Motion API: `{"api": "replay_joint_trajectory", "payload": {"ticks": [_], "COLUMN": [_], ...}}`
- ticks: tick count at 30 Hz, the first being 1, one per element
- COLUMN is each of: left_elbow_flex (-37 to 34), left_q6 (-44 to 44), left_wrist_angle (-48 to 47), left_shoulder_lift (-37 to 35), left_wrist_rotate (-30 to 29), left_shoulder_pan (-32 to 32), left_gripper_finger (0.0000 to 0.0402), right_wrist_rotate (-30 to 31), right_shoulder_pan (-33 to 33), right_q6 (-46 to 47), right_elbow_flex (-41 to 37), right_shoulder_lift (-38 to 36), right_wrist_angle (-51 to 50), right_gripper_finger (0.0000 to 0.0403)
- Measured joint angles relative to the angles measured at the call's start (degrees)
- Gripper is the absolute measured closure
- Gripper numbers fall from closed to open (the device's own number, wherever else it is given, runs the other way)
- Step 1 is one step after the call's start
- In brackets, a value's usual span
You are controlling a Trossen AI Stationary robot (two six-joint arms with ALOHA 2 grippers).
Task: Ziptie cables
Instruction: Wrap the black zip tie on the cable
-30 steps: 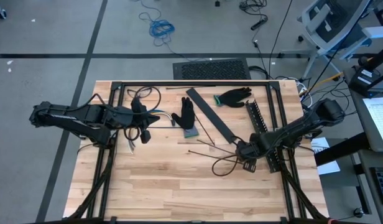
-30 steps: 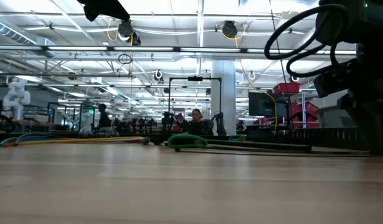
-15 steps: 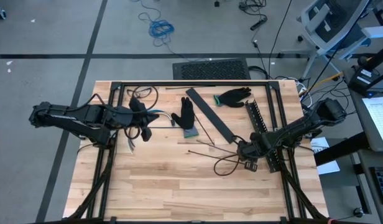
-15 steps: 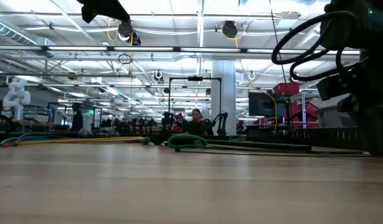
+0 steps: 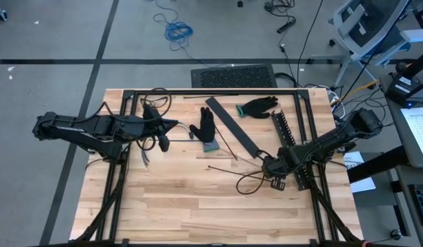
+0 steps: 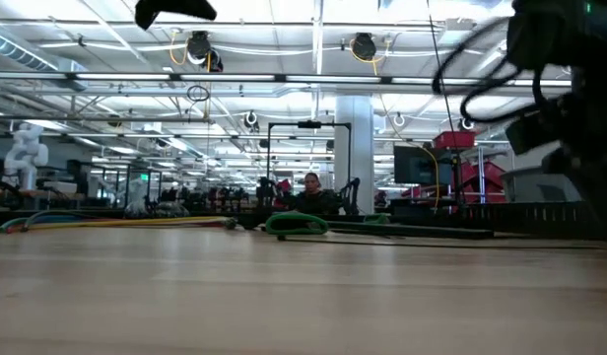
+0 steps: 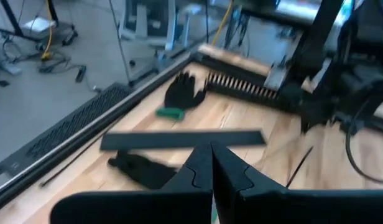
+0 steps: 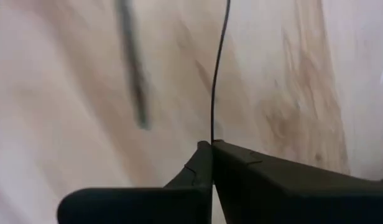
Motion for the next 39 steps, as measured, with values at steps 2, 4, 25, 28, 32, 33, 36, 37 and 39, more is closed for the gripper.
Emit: {"api": "replay_joint_trajectory", "payload": {"ticks": [2,4,25,28,32,33,36,37,39], "left_elbow_flex": [0.0,0.0,-10.8,-21.0,-33.7,-35.5,-37.5,-37.3,-35.4], "left_q6": [0.9,2.4,10.2,4.9,-13.4,-17.4,-22.6,-22.9,-22.9], "left_wrist_angle": [1.9,2.9,33.1,57.3,84.5,88.6,93.4,93.4,93.6], "left_shoulder_lift": [0.0,0.0,3.3,5.5,11.6,13.1,15.6,15.7,15.7], "left_wrist_rotate": [-0.1,-0.1,1.9,4.5,7.4,8.3,11.8,13.6,18.4], "left_shoulder_pan": [0.0,0.0,3.9,9.1,14.9,15.6,15.8,15.5,15.2], "left_gripper_finger": [0.0401,0.0401,0.0401,0.0400,0.0388,0.0383,0.0364,0.0356,0.0336], "right_wrist_rotate": [0.1,0.2,23.6,23.6,23.6,23.6,23.6,23.3,23.0], "right_shoulder_pan": [0.0,0.0,-5.2,-6.1,-6.9,-6.9,-7.0,-7.2,-7.6], "right_q6": [0.3,0.9,0.2,-2.7,-4.3,-5.0,-7.6,-8.1,-9.0], "right_elbow_flex": [1.8,3.3,21.2,21.2,21.2,21.2,21.2,21.2,21.2], "right_shoulder_lift": [-0.9,-2.0,-11.3,-9.6,-7.6,-7.1,-5.5,-4.9,-3.6], "right_wrist_angle": [-0.9,-1.8,12.5,18.7,22.5,23.3,26.5,27.8,30.6], "right_gripper_finger": [0.0403,0.0403,0.0403,0.0403,0.0403,0.0403,0.0403,0.0403,0.0403]}}
